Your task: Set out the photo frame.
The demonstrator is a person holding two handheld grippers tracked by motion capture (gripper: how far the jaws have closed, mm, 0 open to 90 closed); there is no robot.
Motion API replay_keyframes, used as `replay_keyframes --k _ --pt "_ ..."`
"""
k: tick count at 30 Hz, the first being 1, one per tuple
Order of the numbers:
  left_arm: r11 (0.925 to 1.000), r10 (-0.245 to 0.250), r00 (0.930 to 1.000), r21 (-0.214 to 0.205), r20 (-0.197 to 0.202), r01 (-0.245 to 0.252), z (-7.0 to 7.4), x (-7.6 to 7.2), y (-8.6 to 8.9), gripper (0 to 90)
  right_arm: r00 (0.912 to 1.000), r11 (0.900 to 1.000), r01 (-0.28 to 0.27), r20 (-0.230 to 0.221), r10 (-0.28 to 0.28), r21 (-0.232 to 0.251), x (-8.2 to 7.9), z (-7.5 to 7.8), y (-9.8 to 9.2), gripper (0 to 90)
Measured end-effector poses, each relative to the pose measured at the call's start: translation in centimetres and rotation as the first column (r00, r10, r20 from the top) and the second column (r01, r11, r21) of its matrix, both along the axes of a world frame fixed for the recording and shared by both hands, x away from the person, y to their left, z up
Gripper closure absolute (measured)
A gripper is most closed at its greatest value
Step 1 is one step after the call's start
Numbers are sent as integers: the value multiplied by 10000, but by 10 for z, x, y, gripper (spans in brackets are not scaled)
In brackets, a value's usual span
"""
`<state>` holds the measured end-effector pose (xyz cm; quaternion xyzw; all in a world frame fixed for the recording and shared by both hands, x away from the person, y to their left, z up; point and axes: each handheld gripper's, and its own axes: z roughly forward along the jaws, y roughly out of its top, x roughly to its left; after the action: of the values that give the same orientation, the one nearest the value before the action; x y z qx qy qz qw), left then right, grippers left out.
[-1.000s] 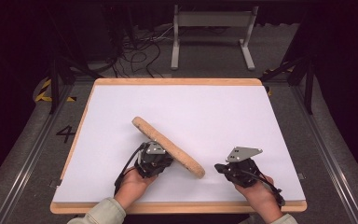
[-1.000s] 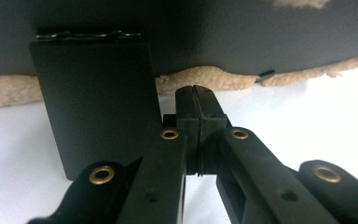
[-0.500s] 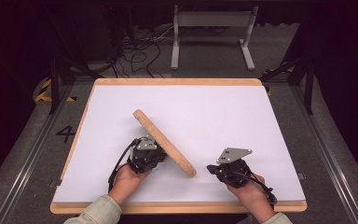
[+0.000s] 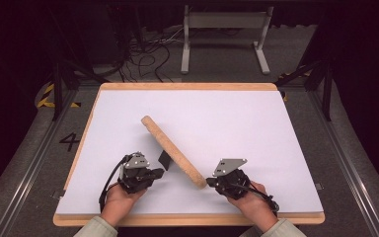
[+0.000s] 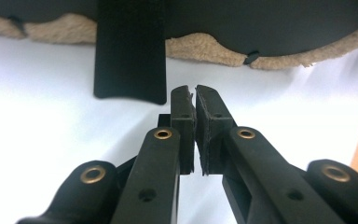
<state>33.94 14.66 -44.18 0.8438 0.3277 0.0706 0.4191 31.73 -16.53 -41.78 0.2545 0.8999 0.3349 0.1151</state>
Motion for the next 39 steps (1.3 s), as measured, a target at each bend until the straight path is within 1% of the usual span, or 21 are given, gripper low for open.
replay_keyframes --k 1,5,9,15,16,17,20,22,24,26,28,33,35,37,39 --pt "10000 74 10000 -34 -57 -74 0 -2 2 858 10000 10000 -82 -42 82 -2 -1 0 1 900" --pt "9999 27 10000 105 -4 -27 2 -9 10 853 9994 9994 -347 -86 347 19 -5 -1 7 900" --pt "10000 -50 9999 29 -124 50 5 -15 16 847 9976 9977 -681 -122 681 24 -10 -1 15 900" --pt "9998 -140 9996 -127 -263 137 7 -24 23 847 9919 9921 -1255 -192 1256 91 -16 -2 30 900" --pt "9997 -218 9995 -89 -207 216 7 -24 24 840 9909 9912 -1322 -226 1324 109 -16 -3 32 900" --pt "9998 -173 9995 -98 -252 171 6 -25 24 827 9897 9899 -1409 -234 1412 135 -16 -3 34 900" --pt "9999 -51 9994 -93 -334 48 5 -25 27 827 9877 9881 -1527 -302 1533 206 -17 -4 38 900" --pt "9999 21 9992 -150 -393 -27 5 -27 29 831 9854 9857 -1668 -319 1675 231 -17 -4 42 900" --pt "9998 70 9993 -197 -369 -77 5 -29 32 832 9825 9830 -1810 -389 1822 304 -18 -5 46 900" --pt "9998 142 9992 -148 -371 -147 5 -32 34 833 9783 9790 -2005 -465 2021 356 -18 -5 52 900" --pt "9997 225 9991 -89 -368 -229 4 -35 37 833 9746 9754 -2173 -463 2190 377 -18 -6 58 900" --pt "9988 462 9981 -145 -416 -469 4 -40 44 836 9659 9665 -2536 -445 2552 400 -18 -7 72 900" --pt "9989 450 9981 -143 -412 -457 4 -42 46 835 9625 9630 -2656 -449 2676 450 -18 -8 77 900" --pt "9987 435 9977 -247 -513 -448 5 -44 47 836 9600 9604 -2746 -426 2766 475 -18 -8 82 900" --pt "9988 384 9980 -290 -502 -399 7 -46 48 832 9580 9580 -2822 -394 2842 503 -19 -9 86 900"
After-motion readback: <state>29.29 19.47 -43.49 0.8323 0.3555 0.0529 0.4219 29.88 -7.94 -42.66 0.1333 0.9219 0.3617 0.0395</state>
